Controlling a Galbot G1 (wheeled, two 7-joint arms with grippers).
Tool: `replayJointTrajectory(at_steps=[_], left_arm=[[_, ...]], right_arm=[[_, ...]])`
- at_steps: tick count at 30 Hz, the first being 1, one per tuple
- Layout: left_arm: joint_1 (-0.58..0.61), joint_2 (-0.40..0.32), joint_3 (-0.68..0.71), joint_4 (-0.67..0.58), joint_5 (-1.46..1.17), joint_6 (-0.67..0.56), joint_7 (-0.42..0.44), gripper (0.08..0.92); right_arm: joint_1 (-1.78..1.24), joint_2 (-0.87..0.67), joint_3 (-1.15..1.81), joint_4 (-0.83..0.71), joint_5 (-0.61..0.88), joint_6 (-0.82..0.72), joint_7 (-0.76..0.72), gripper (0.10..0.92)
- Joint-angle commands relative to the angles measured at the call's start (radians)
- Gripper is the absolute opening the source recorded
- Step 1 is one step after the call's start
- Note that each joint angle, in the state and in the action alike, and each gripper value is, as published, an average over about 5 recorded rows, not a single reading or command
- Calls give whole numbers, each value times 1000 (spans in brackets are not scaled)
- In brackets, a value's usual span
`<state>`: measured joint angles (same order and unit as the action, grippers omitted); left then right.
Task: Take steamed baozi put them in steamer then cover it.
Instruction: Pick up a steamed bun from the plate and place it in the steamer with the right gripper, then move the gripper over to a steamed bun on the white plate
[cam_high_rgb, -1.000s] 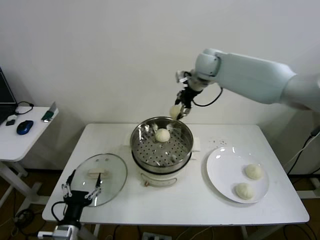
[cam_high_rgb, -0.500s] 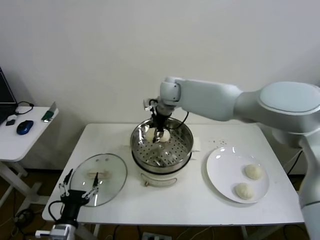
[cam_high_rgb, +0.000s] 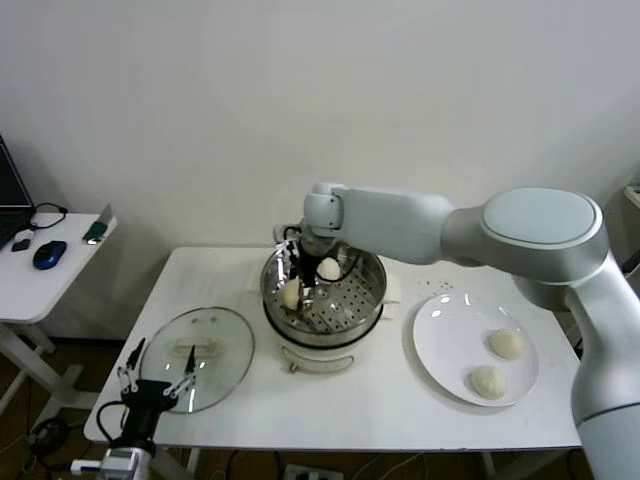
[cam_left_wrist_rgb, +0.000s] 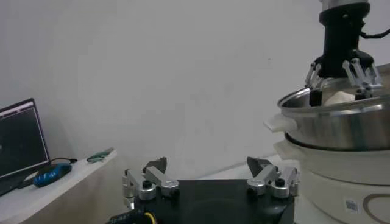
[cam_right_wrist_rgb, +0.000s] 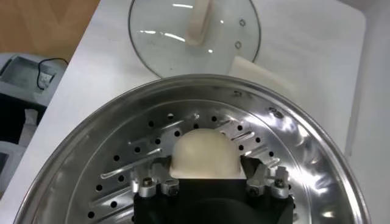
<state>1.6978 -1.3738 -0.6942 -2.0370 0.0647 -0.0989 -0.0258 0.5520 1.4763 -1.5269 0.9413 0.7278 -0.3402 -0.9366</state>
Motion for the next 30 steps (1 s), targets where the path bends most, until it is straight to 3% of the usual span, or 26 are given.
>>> replayJointTrajectory(at_steps=[1, 9, 20, 30], left_arm=[[3, 1, -2, 2, 1, -1, 0, 823], [9, 0, -6, -3, 1, -2, -1, 823], [2, -2, 2, 1, 5, 3, -11, 823], [12, -4, -4, -8, 13, 5, -14, 823]], right_arm=[[-15, 2, 5, 5, -11, -6, 5, 819], [105, -133, 16, 106, -9, 1, -17, 823], [401, -553, -137, 433, 33, 67, -89, 823], [305, -933, -166, 647, -219, 77, -103, 823]])
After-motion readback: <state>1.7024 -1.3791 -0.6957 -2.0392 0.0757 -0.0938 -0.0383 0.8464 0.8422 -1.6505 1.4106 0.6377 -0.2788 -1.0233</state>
